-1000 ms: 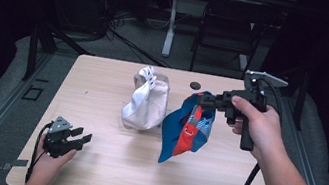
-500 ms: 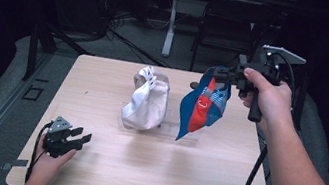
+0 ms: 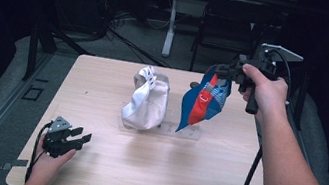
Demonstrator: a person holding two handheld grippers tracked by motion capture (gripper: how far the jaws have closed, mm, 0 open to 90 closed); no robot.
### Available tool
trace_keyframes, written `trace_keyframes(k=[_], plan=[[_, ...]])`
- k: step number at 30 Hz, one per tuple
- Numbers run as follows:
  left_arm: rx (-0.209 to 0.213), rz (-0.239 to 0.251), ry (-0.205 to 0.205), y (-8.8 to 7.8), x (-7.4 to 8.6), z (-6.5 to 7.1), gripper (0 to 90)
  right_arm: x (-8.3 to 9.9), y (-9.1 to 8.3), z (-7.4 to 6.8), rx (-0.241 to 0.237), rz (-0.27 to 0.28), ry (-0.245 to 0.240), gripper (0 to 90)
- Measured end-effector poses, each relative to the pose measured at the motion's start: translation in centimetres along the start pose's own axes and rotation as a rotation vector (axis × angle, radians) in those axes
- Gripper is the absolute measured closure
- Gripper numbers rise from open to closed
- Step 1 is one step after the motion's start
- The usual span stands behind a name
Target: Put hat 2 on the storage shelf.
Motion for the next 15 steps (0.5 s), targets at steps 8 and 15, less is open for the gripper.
trace_keyframes(k=[8,15], plan=[[-0.001,-0.002,0.001,0.1,0.0,0.0,53.8,-0.3,0.3,0.8,0.050,-0.002,-0.010,77.8],[0.000,0.000,-0.002,0.1,0.0,-0.1,53.8,-0.2,2.0,0.5,0.062,-0.006,-0.026,77.7]])
Point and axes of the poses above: each handheld gripper's, and its own axes: y roughly forward along the jaws, x roughly out of its underside, z roughly to its right, the point moved 7 cm from there along y, roughly forward along the jaws, and after that the axes turned 5 degrees about x, right-handed, at the moved point
